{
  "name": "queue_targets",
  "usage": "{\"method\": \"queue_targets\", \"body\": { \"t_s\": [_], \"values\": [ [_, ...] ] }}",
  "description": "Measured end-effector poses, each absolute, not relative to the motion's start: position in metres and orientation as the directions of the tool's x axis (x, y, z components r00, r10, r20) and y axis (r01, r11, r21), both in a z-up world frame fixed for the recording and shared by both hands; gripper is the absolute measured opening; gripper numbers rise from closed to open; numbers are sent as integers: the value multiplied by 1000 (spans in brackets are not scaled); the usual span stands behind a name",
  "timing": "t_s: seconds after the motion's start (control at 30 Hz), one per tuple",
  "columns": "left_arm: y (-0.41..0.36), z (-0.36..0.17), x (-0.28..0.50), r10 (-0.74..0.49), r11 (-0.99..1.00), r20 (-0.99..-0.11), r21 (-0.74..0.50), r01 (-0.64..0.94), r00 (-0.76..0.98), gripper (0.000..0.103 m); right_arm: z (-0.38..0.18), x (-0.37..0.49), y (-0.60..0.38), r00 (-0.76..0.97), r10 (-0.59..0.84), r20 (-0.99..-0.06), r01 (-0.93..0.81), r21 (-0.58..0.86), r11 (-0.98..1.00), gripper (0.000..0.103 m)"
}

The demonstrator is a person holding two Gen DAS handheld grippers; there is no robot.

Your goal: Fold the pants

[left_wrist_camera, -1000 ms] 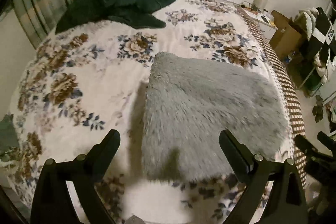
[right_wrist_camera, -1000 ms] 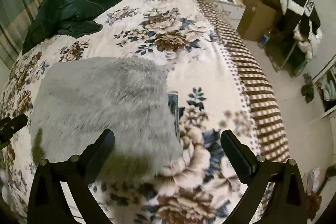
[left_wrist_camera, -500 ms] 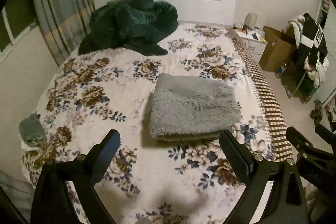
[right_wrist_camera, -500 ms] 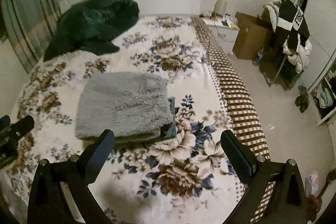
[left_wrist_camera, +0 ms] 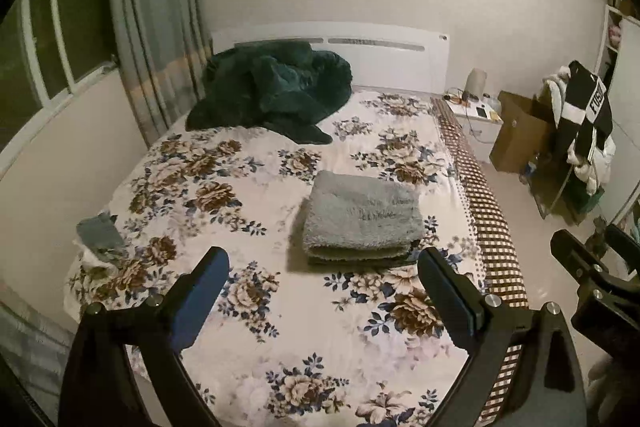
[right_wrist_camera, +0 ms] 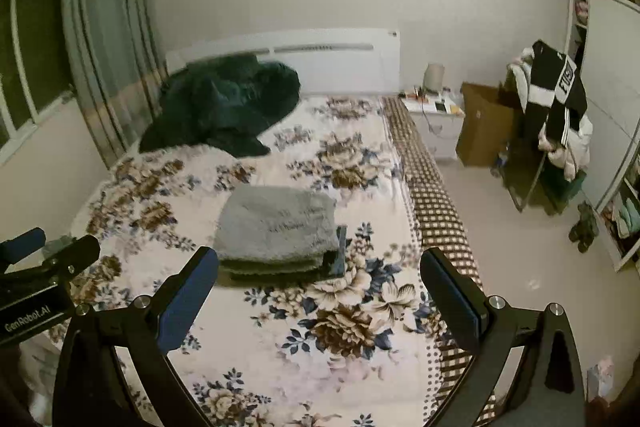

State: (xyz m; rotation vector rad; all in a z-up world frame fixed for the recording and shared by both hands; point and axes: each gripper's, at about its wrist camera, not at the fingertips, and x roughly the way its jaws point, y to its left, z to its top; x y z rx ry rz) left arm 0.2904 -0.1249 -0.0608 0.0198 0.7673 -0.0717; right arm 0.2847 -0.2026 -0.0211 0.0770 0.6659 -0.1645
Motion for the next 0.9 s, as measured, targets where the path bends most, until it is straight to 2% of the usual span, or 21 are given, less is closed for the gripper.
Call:
{"method": "queue_targets", "body": {
  "t_s": [0.43, 0.5, 0.9],
  "values": [
    [-110, -22, 240, -71, 996, -676, -7, 90, 734, 96, 56, 185, -167, 806, -119, -580, 161, 21, 987, 103],
    [-106, -23, 238, -82, 995, -683, -13, 99, 726, 103, 60, 177, -163, 807, -132, -576, 170, 13, 985, 103],
    [-95, -23, 227, -55, 997, -679, -2, 73, 732, 103, 63, 176, -154, 798, -154, -583, 189, -1, 982, 103]
  ]
}}
